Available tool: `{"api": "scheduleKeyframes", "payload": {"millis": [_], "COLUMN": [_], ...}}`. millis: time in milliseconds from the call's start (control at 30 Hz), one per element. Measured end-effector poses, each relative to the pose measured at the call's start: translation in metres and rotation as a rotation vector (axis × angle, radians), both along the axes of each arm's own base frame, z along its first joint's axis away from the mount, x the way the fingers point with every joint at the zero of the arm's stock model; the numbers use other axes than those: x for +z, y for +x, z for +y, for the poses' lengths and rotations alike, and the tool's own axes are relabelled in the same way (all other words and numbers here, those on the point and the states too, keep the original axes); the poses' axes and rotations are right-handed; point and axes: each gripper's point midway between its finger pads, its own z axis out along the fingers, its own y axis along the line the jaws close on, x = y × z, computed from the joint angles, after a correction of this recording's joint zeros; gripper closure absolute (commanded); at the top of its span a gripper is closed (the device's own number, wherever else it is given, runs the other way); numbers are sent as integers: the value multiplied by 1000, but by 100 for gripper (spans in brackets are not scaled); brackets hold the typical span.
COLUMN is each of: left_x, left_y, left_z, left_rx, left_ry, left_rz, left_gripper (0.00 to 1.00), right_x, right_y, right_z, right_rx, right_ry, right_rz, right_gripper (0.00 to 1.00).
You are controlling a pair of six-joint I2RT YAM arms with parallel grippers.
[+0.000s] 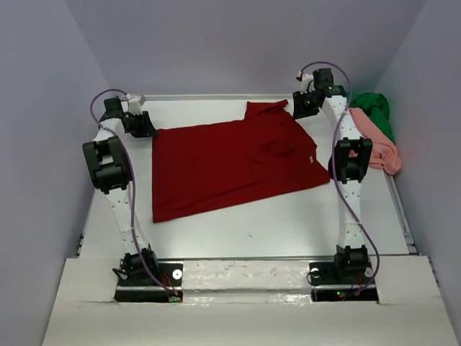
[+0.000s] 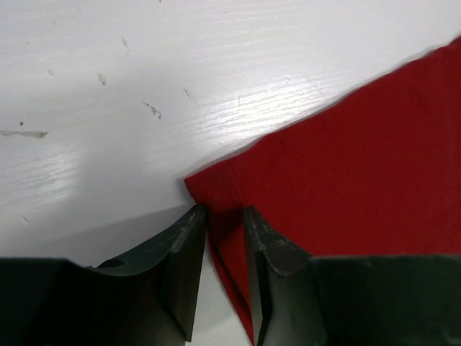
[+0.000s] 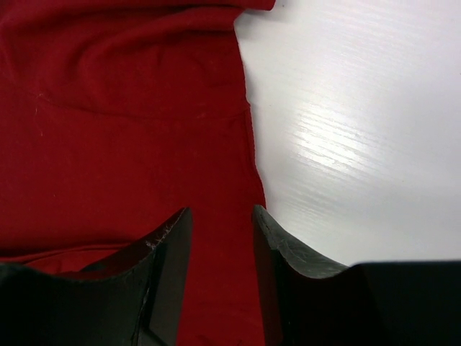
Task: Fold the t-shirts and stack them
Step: Grap the side of the flattened tshirt furthest away from the robot with both arms
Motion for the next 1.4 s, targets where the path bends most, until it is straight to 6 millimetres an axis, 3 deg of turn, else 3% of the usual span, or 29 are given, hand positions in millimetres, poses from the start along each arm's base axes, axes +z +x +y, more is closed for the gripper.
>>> {"api": "scheduleKeyframes", "payload": {"millis": [233,333,367,467,500,733,1033,1400], "left_x": [-1,-2,-3,-4,-4,-3,-3,0], "left_y": [3,4,5,5,6,7,-2,-22], "left_z": [-10,-11,-11,-13,-13,-14,-19,-26], "left_rx": [-22,-20,-19,-20,-18,-20,-33,-57], "left_ry": [5,20,25,35,40,59,76,80], "left_rz": [-2,0,1,2,2,-3,2,20], "left_gripper": [67,81,81,99,100,100,100,100], "right_x": [2,2,2,1,2,2,4,-31], "right_y": [1,1,1,1,1,0,-3,5], "right_z": [-1,-1,-1,-1,0,5,19,25], "right_rx": [6,10,11,13,14,35,71,50], "right_ry": [-7,-10,-11,-10,-8,14,72,58], "right_rz": [-9,-10,-11,-11,-11,-10,-3,27], "right_gripper": [56,56,56,55,53,42,42,46]}}
